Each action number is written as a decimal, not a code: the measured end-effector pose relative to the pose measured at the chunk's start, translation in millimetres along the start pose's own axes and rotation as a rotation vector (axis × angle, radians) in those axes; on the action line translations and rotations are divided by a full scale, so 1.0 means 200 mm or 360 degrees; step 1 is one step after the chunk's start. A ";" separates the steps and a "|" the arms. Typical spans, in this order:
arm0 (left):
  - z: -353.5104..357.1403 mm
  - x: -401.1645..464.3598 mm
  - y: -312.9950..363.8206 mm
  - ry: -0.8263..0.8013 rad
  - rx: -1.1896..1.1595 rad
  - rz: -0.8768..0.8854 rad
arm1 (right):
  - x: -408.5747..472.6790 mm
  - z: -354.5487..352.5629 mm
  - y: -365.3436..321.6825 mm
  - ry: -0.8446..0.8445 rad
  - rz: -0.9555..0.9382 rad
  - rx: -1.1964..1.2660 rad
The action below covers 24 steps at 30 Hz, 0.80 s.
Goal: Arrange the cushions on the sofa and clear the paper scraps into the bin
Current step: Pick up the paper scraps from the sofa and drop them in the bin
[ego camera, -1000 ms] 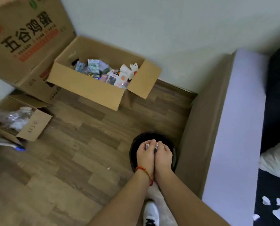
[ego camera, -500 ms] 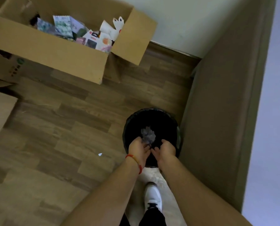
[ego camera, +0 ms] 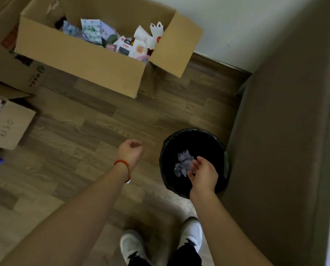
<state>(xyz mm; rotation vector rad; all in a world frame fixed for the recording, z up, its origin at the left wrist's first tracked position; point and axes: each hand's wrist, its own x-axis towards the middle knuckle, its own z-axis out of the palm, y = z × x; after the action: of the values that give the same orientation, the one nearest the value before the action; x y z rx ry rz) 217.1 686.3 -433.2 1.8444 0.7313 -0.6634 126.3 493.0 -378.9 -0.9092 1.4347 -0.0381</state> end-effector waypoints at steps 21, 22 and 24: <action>0.05 0.98 -1.52 -0.0104 0.1261 0.0143 | 0.75 0.36 0.29 0.0033 -0.0774 0.0037; 0.05 0.95 -1.47 -0.0077 0.1209 0.0150 | 0.74 0.35 0.30 0.0036 -0.0720 0.0070; 0.05 0.85 -1.32 0.0083 0.1000 0.0322 | 0.70 0.33 0.32 0.0037 -0.0651 0.0048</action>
<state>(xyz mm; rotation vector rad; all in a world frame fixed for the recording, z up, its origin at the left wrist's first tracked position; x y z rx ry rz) 134.0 791.2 -717.4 2.4762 0.3755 -0.7690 179.4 495.8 -537.6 -1.1675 1.2457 -0.3752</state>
